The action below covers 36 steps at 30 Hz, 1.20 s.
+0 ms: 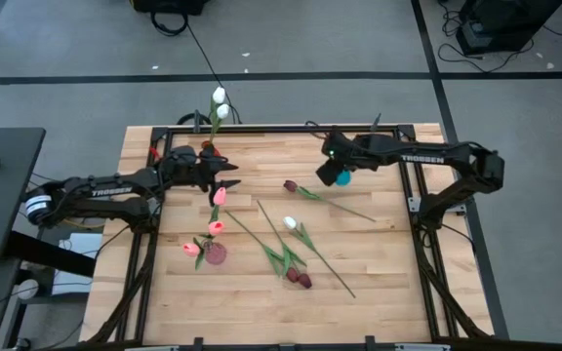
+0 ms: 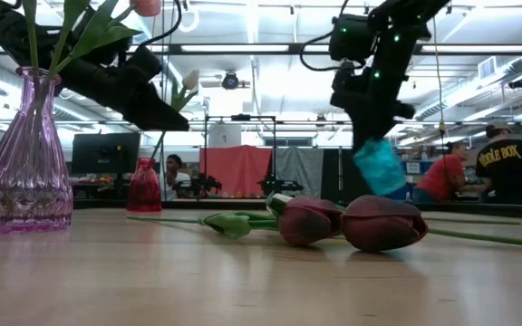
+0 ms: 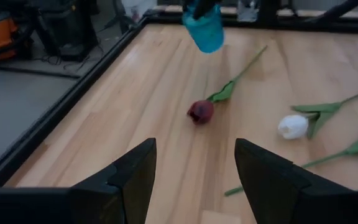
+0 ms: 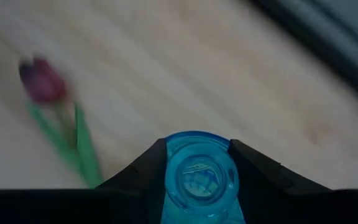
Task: Sort flowers into vase by color
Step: Adjust the blue vase, then put the top red flower into the blue vase
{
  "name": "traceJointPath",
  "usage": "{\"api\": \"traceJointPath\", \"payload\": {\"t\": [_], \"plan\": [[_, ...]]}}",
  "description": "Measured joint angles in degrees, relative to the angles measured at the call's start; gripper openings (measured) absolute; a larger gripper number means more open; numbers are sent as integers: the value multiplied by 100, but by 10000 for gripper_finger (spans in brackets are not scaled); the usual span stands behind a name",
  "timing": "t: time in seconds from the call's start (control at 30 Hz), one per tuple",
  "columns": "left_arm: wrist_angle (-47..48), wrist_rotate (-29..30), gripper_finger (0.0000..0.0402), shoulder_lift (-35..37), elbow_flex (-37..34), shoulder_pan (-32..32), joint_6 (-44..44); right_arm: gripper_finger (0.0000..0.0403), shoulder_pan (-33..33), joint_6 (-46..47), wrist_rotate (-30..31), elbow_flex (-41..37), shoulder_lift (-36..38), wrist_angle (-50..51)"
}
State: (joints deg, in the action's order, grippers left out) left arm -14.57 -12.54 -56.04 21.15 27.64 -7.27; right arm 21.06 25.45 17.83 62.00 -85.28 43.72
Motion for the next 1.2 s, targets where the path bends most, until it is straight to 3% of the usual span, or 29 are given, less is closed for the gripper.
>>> {"api": "traceJointPath", "payload": {"t": [0.23, 0.5, 0.77, 0.93, 1.07, 1.2], "plan": [[-127, 491, 223, -335, -2, 0, 42, 162, 618, -1039, -393, -1023, 6, -2446], [-82, 796, 223, -366, -2, 0, 175, 166, 779, -1659, -394, -1653, 7, -3799], [-28, 794, 223, -366, -2, 0, 196, 230, 789, -1650, -218, -1701, 204, -3570], [-27, 794, 223, -366, -2, 0, 197, 270, 684, -1770, -217, -1385, 668, -2873], [-28, 787, 223, -366, -2, 0, 192, 279, 141, -1792, -78, -1126, 1076, -2564], [-65, 691, 223, -366, -2, 0, 151, 270, -514, -1298, -562, -1128, 1122, -2107]]}}
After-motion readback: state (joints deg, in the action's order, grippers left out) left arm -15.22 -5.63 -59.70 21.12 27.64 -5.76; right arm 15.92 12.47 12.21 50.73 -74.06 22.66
